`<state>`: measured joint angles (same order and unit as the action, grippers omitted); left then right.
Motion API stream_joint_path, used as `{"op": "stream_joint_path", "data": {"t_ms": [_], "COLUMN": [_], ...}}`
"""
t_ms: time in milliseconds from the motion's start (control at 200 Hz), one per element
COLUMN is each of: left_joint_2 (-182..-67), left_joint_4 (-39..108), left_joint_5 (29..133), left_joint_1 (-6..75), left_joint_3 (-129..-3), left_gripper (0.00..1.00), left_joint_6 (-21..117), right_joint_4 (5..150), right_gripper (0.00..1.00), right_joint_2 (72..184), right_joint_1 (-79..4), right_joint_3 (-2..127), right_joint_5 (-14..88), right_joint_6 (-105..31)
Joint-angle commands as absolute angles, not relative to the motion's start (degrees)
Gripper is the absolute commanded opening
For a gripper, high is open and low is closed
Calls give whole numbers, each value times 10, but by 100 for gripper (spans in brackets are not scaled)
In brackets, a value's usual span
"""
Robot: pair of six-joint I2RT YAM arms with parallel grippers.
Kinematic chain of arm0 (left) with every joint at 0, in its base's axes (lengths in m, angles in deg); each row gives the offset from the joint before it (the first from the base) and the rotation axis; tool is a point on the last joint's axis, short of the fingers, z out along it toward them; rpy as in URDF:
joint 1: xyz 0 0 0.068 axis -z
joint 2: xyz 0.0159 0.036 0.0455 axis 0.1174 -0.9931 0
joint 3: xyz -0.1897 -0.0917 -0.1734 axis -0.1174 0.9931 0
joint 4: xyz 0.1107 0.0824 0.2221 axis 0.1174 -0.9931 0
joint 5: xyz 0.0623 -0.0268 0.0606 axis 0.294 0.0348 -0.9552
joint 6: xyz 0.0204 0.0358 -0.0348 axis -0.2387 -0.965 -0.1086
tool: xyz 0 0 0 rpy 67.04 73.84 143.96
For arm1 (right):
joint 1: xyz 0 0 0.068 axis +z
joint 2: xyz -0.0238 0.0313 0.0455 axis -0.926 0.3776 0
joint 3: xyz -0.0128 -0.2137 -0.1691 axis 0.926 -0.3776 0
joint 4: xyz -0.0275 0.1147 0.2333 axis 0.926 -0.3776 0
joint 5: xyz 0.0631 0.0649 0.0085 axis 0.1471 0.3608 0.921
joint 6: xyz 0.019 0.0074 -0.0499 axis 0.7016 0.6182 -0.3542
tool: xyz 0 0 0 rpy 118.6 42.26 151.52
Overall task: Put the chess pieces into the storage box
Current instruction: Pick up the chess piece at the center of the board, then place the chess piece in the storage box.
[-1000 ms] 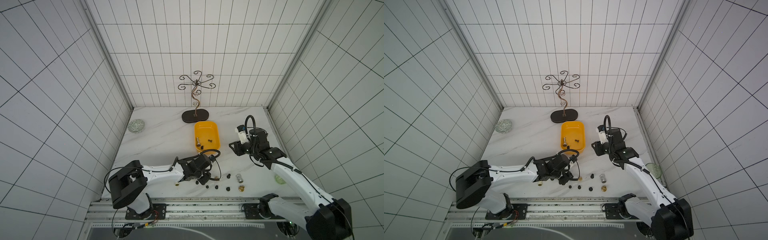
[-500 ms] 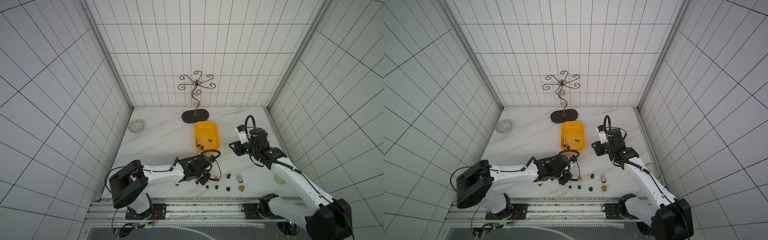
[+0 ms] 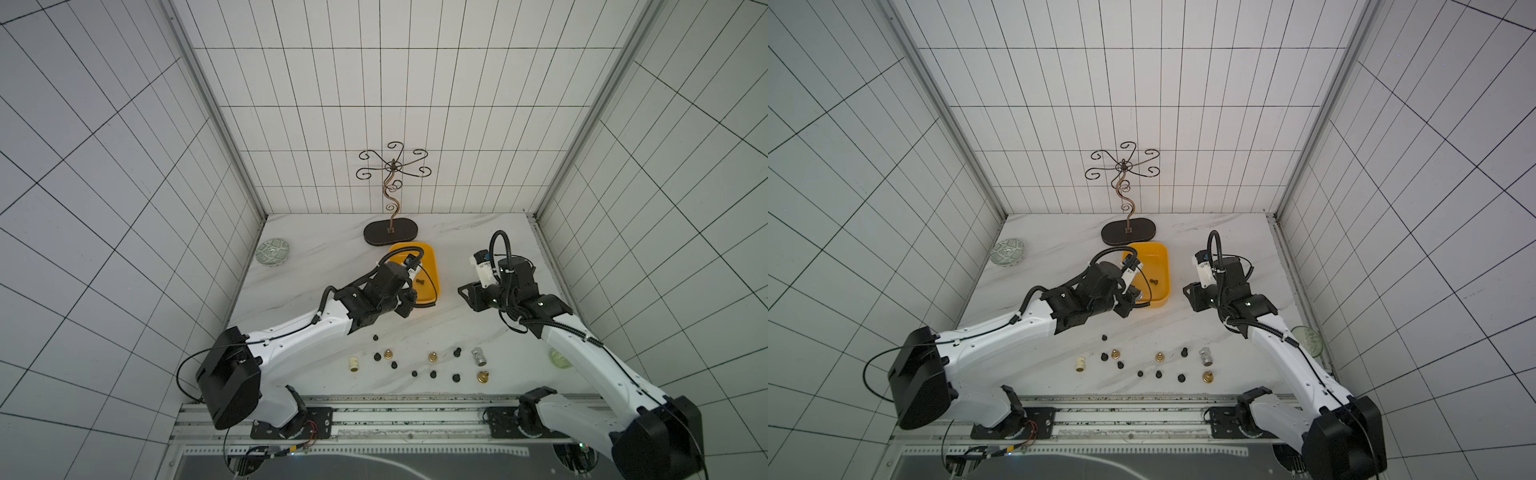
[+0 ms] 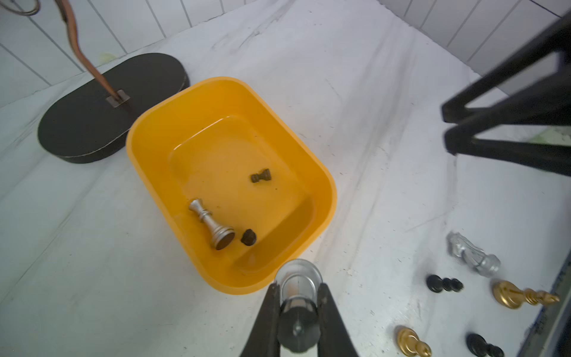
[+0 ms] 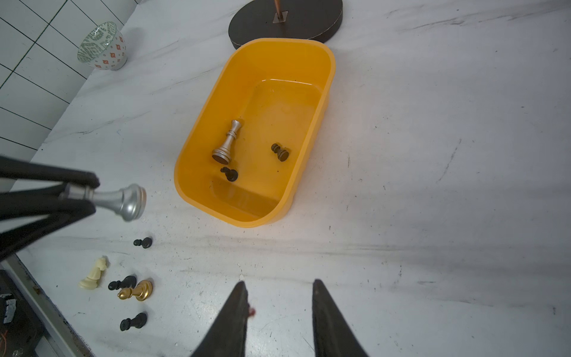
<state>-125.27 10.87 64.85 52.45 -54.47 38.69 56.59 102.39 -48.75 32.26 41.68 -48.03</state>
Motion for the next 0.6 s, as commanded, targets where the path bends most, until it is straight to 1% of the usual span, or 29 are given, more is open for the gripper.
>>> {"op": "stream_joint_path", "data": {"t_ms": [0, 200, 295, 395, 595], "left_joint_2": [-1301, -1401, -1425, -1453, -1480], "left_joint_4": [137, 104, 114, 94, 114], "left_joint_5": [687, 692, 693, 691, 700], "left_joint_1": [494, 486, 485, 481, 479], "left_joint_3": [-575, -650, -660, -681, -685], "left_gripper": [17, 17, 19, 19, 21], "left_joint_6": [376, 355, 365, 390, 398], "right_joint_4": [571, 572, 572, 572, 577], "right_gripper": [36, 36, 36, 36, 36], "right_joint_2": [1028, 1024, 1021, 1019, 1013], "right_joint_1": [-495, -495, -495, -495, -495], "right_joint_3": [310, 306, 305, 302, 294], "right_joint_5": [425, 424, 425, 425, 429], "right_joint_6": [-486, -484, -483, -483, -478]}}
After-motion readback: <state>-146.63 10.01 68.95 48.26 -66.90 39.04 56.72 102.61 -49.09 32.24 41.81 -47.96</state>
